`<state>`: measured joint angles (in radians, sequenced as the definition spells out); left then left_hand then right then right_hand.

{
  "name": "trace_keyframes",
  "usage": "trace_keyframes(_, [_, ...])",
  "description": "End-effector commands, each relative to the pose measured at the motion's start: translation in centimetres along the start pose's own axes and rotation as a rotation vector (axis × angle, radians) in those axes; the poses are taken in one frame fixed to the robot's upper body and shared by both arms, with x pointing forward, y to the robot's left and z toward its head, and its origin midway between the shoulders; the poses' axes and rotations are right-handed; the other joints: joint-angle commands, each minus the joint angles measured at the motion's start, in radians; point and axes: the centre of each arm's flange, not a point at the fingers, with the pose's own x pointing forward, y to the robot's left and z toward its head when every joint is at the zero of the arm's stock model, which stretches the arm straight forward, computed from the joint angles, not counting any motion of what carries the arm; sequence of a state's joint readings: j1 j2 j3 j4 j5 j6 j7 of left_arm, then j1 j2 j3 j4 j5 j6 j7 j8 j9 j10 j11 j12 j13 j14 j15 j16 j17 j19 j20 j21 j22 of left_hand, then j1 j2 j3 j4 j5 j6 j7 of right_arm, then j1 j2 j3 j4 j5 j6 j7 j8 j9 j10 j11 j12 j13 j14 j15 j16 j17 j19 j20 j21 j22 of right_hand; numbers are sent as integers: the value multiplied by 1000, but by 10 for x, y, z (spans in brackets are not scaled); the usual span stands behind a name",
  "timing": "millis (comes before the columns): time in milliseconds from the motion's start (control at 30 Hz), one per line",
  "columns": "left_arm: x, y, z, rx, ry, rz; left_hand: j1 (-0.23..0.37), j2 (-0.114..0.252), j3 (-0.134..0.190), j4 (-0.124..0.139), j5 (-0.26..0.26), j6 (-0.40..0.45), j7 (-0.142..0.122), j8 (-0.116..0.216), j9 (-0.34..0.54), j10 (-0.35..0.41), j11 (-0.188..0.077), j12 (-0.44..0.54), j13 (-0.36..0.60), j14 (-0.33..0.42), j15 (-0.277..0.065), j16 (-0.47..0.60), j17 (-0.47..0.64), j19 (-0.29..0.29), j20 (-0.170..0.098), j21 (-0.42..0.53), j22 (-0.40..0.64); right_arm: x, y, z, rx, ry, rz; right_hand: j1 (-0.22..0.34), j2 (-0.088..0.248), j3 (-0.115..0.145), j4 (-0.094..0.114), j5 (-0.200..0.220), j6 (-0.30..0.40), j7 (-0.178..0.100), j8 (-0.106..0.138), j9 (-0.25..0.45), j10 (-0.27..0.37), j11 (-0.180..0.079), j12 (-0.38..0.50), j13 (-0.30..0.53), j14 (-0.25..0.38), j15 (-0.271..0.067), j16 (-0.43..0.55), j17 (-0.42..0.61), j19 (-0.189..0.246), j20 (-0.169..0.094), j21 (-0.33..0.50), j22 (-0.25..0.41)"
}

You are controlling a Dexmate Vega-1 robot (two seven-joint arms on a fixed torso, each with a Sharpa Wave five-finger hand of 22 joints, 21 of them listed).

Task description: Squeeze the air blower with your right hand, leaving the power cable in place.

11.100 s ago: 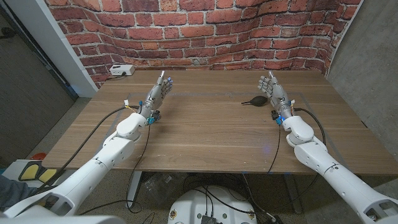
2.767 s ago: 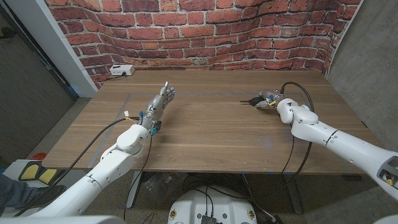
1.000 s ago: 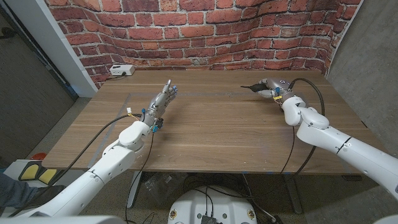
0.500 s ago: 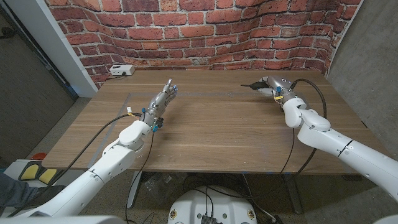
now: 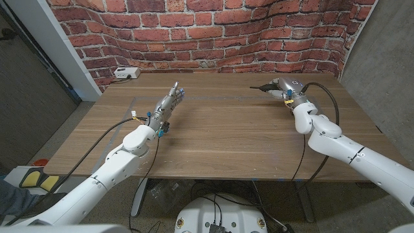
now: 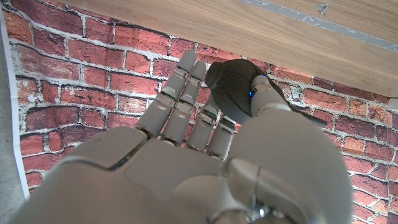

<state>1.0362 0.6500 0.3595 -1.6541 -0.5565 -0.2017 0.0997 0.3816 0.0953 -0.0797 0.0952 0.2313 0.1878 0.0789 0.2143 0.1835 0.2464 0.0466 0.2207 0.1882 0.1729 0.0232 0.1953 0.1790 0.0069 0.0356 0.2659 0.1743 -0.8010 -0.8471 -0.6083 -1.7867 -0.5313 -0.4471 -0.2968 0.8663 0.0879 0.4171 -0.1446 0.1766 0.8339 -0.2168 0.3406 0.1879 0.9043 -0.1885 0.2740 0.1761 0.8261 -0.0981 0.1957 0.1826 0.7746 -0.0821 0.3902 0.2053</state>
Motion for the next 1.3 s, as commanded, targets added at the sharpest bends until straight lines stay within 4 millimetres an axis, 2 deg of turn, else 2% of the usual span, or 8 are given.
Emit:
trace_keyframes(33, [1, 3, -1, 2, 6, -6, 11, -1, -8, 1, 0, 9, 1, -3, 4, 3, -1, -6, 5, 12, 0, 0, 5, 9, 4, -2, 6, 1, 2, 3, 6, 3, -16, 1, 29, 5, 14, -1, 33, -8, 4, 2, 30, -2, 6, 1, 19, -108, 6, 3, 11, -90, 13, 4])
trace_keyframes(367, [3, 3, -1, 6, 8, -12, 12, -1, -9, 0, -2, 12, 1, -3, 4, 3, -2, -7, 6, 11, 1, -1, 5, 10, 4, -4, 6, 2, 4, 3, 4, 10, -17, -4, 59, 13, 25, -2, 44, -8, -5, 1, 42, -10, 0, 0, 19, -112, 3, 5, 2, -96, 15, 7])
trace_keyframes(600, [3, 4, -1, 6, 11, -12, 13, 0, -9, 0, -3, 12, 0, -4, 4, 3, -1, -8, 6, 12, 1, -1, 5, 10, 4, -6, 6, 1, 4, 4, 3, 7, -29, 0, 63, 17, 23, -2, 46, -8, -10, 1, 40, -12, -5, 0, 20, -113, 2, 4, 4, -98, 18, 8])
trace_keyframes(800, [2, 4, -1, 7, 11, -10, 14, 0, -10, 0, -4, 12, 0, -5, 4, 4, -2, -8, 6, 12, 1, -1, 5, 11, 4, -7, 6, 0, 3, 5, -7, 5, -40, 16, 32, 18, -4, -5, 20, -9, -41, 0, 23, -15, -27, 0, 19, -112, -7, -2, 0, -97, 23, 8])
trace_keyframes(867, [2, 4, -1, 8, 11, -10, 14, 1, -10, 0, -4, 12, 0, -5, 4, 5, -1, -8, 6, 12, 1, -1, 5, 11, 4, -8, 6, -1, 3, 5, -10, 5, -43, 18, 25, 17, -7, -5, 15, -8, -46, 0, 17, -15, -32, 0, 16, -113, -10, -3, 0, -96, 24, 8])
trace_keyframes(933, [2, 4, -1, 7, 11, -10, 14, 1, -10, 0, -4, 12, 0, -5, 4, 5, -3, -8, 6, 12, 2, -1, 5, 11, 4, -8, 6, -1, 3, 5, -15, 5, -38, 19, 8, 12, -12, -5, -2, -7, -61, 0, 1, -16, -44, 0, 11, -112, -11, -2, -1, -96, 26, 7])
trace_keyframes(1100, [2, 3, 0, 9, 10, -9, 15, 1, -10, 0, -5, 12, -1, -5, 4, 6, -2, -8, 6, 12, 1, -1, 5, 11, 4, -9, 6, -1, 2, 5, -19, 0, -41, 10, -19, -2, -11, -4, -31, -8, -84, 2, -20, -15, -59, 1, 4, -110, -12, -1, -8, -94, 27, 6])
trace_keyframes(1300, [1, 3, 0, 9, 9, -9, 15, 2, -11, 0, -6, 14, -1, -5, 5, 6, -2, -8, 6, 13, 1, -1, 5, 12, 4, -10, 6, -1, 3, 4, -31, 4, -36, 6, -34, -9, -12, -3, -40, -8, -93, 3, -31, -16, -66, 2, -6, -109, -15, -1, -9, -95, 28, 5])
